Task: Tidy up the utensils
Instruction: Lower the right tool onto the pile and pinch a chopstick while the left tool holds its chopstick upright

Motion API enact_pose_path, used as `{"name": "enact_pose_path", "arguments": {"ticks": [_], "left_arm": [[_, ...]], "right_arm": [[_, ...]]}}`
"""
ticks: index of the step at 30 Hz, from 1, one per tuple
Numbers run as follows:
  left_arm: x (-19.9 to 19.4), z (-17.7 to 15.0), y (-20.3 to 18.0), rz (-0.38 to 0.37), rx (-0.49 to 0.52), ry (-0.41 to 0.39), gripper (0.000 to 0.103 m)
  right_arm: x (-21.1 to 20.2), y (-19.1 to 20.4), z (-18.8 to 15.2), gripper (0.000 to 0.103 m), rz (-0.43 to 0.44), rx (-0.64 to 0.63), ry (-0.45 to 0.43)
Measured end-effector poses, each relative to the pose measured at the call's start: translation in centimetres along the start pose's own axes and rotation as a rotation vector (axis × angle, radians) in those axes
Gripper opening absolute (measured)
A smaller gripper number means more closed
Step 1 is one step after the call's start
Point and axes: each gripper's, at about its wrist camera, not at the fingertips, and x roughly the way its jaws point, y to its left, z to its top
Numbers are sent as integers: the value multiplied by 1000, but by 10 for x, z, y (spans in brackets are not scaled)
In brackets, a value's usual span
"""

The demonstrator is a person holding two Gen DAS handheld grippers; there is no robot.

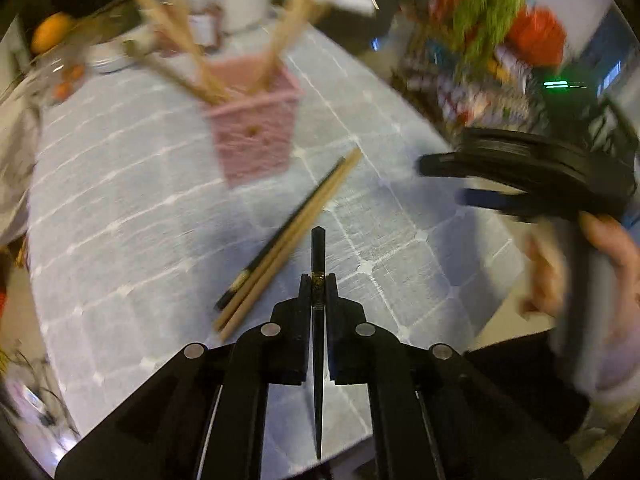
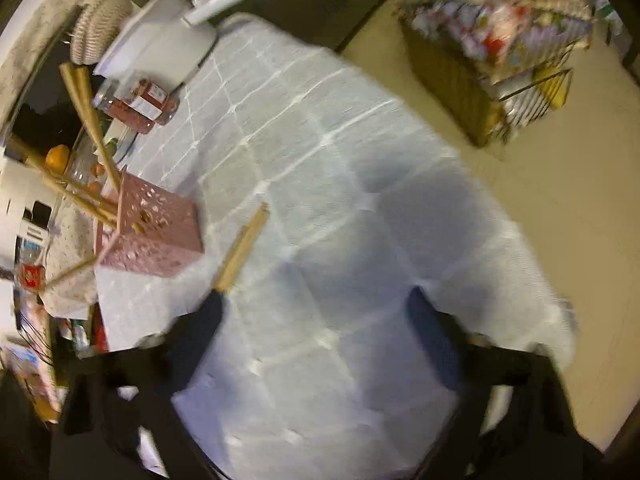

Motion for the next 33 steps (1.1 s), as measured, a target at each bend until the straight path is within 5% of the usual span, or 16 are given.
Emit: {"name": "enact_pose_path", "arguments": {"ticks": [1,4,18,26,33], "left_arm": [[-6,-4,5,2,-18,-23,6],[-23,-13,14,-14,-59,-88,6],[-68,-23,35,-94,-65,-206,6],[-78,-26,41,-100,-80,-230,6],[-84,-29,44,-93,-87,-242,6]], "right_arm": [[14,5,8,48,-3,36,54],[36,13,18,30,-12,99,127],[66,45,31,29,-112,141,140],[72,67,28,28,-248,41,133],[65,54,14,11,-221,23,151]]}}
